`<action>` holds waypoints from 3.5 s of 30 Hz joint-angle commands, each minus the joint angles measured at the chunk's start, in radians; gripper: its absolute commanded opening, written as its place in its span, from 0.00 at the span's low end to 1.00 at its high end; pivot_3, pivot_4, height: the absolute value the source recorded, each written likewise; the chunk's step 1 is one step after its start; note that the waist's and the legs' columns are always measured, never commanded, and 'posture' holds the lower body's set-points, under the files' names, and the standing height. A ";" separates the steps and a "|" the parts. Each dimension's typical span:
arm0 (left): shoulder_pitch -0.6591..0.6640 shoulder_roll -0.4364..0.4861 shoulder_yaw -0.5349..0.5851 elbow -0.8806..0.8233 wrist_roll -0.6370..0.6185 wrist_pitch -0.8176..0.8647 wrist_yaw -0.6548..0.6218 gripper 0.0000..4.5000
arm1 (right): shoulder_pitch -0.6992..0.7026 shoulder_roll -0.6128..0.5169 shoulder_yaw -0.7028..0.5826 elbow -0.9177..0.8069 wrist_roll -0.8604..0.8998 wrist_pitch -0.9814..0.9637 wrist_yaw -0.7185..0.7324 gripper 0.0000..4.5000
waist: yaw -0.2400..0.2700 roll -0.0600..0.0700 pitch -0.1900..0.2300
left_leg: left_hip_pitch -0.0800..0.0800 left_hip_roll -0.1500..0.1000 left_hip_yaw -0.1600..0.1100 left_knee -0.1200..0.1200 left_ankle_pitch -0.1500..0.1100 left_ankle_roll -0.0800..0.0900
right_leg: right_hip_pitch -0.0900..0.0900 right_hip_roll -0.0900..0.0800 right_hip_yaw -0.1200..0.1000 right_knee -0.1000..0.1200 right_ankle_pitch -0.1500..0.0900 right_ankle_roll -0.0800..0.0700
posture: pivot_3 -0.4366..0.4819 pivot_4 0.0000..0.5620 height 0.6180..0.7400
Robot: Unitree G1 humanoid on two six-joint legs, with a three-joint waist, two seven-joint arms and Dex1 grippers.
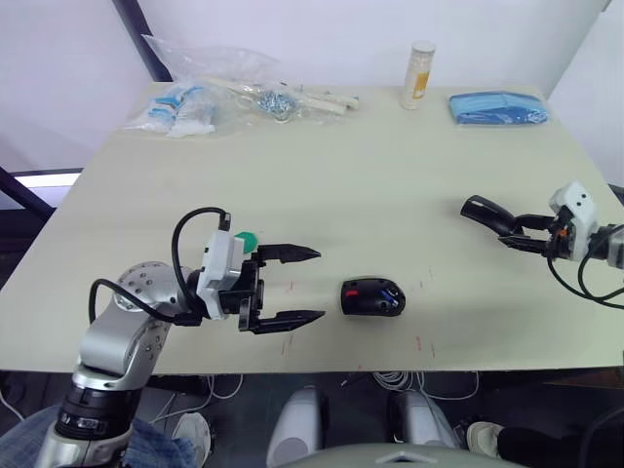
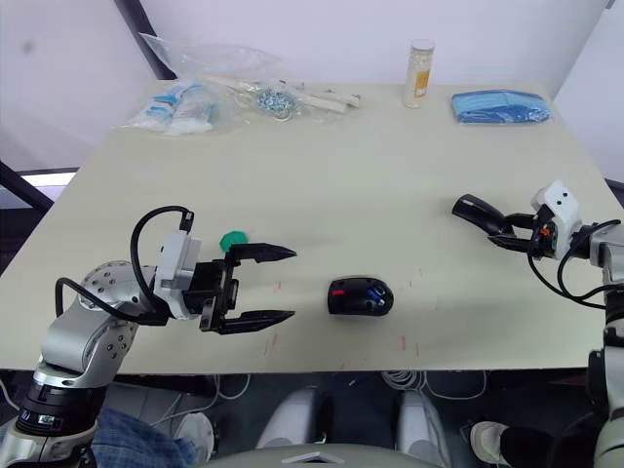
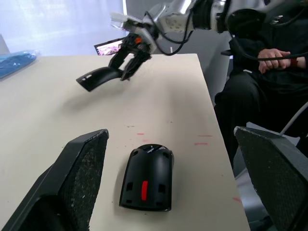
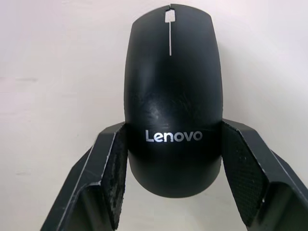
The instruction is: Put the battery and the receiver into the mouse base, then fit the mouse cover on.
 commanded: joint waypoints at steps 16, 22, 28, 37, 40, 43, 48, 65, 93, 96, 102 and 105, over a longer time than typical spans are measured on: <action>-0.065 0.041 -0.011 0.083 0.025 -0.036 -0.111 1.00 | 0.114 -0.075 0.183 -0.983 0.216 0.545 -0.069 0.51 | 0.003 -0.003 0.002 | -0.002 0.000 -0.001 0.000 0.000 0.000 | -0.002 0.000 -0.001 -0.001 0.000 0.000 | 0.48 0.27 1.00; -0.067 0.057 -0.008 0.095 0.035 -0.047 -0.140 1.00 | 0.066 -0.063 0.317 -1.089 0.181 0.654 -0.152 0.51 | 0.001 -0.004 0.002 | -0.002 0.000 -0.001 0.000 0.000 0.000 | -0.002 0.000 -0.001 0.000 0.000 0.000 | 0.48 0.27 1.00; -0.067 0.074 -0.003 0.107 0.037 -0.053 -0.159 1.00 | 0.016 -0.048 0.450 -1.087 0.118 0.696 -0.204 0.51 | 0.001 -0.006 0.003 | -0.002 0.000 -0.001 0.000 0.000 0.000 | -0.002 0.000 -0.001 -0.001 0.000 0.000 | 0.48 0.27 1.00; -0.055 0.108 0.006 0.132 0.050 -0.078 -0.190 1.00 | -0.107 0.003 0.574 -1.038 0.068 0.756 -0.226 0.51 | 0.000 -0.006 0.003 | -0.002 0.001 -0.001 0.000 0.000 0.000 | -0.003 0.000 -0.001 0.000 0.000 0.000 | 0.48 0.27 1.00; -0.048 0.119 0.009 0.138 0.051 -0.085 -0.201 1.00 | -0.142 0.014 0.597 -1.027 0.063 0.769 -0.220 0.51 | 0.000 -0.006 0.003 | -0.002 0.001 -0.001 0.000 0.000 0.000 | -0.004 0.000 -0.002 0.000 0.000 0.000 | 0.48 0.27 1.00; -0.040 0.132 0.015 0.146 0.052 -0.094 -0.213 1.00 | -0.176 0.015 0.628 -1.015 0.051 0.782 -0.209 0.51 | 0.000 -0.006 0.003 | -0.002 0.001 -0.001 0.000 0.000 0.000 | -0.004 0.000 -0.002 0.000 0.000 0.000 | 0.48 0.27 1.00; -0.032 0.147 0.021 0.163 0.057 -0.111 -0.228 1.00 | -0.215 0.030 0.658 -1.000 0.045 0.797 -0.202 0.51 | 0.000 -0.006 0.003 | -0.002 0.001 -0.001 0.000 0.000 0.000 | -0.005 0.000 -0.002 0.000 0.000 0.000 | 0.48 0.27 1.00; -0.029 0.185 0.028 0.220 0.062 -0.137 -0.259 1.00 | -0.255 0.032 0.711 -0.981 0.025 0.876 -0.208 0.51 | 0.000 -0.006 0.003 | -0.003 0.001 -0.001 0.000 0.000 0.000 | -0.005 0.000 -0.002 0.000 0.000 0.000 | 0.48 0.27 1.00; 0.001 0.178 0.021 0.222 0.075 -0.171 -0.256 1.00 | -0.294 0.038 0.767 -0.928 0.011 0.875 -0.175 0.51 | -0.002 -0.006 0.003 | -0.003 0.001 -0.001 0.000 0.000 0.000 | -0.006 0.000 -0.002 0.000 0.000 0.000 | 0.48 0.27 1.00; 0.003 0.176 0.020 0.225 0.078 -0.177 -0.257 1.00 | -0.293 0.033 0.767 -0.927 0.009 0.876 -0.173 0.51 | -0.001 -0.006 0.003 | -0.003 0.001 -0.001 0.000 0.000 0.000 | -0.006 0.000 -0.002 0.000 0.000 0.000 | 0.48 0.27 1.00; -0.003 0.167 0.014 0.235 0.083 -0.186 -0.259 1.00 | -0.294 0.040 0.757 -0.920 0.007 0.861 -0.177 0.51 | -0.001 -0.006 0.003 | -0.003 0.001 -0.001 0.000 0.000 0.000 | -0.006 0.000 -0.002 0.000 0.000 0.000 | 0.48 0.27 1.00; -0.001 0.167 0.015 0.236 0.085 -0.188 -0.260 1.00 | -0.292 0.041 0.755 -0.921 0.008 0.858 -0.177 0.69 | -0.001 -0.006 0.003 | -0.003 0.001 -0.001 0.000 0.000 0.000 | -0.006 0.000 -0.002 0.000 0.000 0.000 | 0.48 0.27 1.00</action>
